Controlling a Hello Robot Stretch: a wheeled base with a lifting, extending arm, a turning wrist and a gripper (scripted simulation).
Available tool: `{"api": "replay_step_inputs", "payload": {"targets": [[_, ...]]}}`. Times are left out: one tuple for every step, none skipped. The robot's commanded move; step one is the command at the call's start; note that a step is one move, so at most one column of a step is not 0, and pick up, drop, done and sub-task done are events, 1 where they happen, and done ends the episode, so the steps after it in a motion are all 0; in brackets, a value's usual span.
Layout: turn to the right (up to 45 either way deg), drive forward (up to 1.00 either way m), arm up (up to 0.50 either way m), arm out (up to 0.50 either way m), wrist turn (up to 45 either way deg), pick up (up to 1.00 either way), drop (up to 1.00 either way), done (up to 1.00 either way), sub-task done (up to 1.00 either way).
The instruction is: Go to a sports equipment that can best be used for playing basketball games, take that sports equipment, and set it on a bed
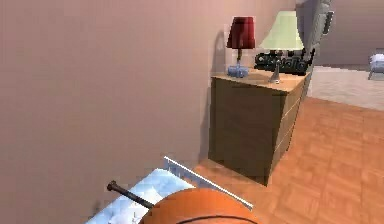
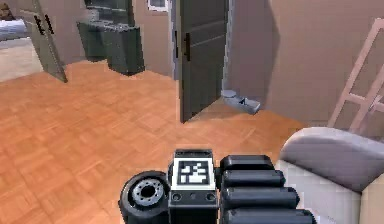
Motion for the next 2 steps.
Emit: {"api": "replay_step_inputs", "payload": {"targets": [[-45.0, 0.00, 0.00, 0.00, 0.0, 0.00, 0.00, 0.00, 0.00], [-45.0, 0.00, 0.00, 0.00, 0.0, 0.00, 0.00, 0.00, 0.00]]}}
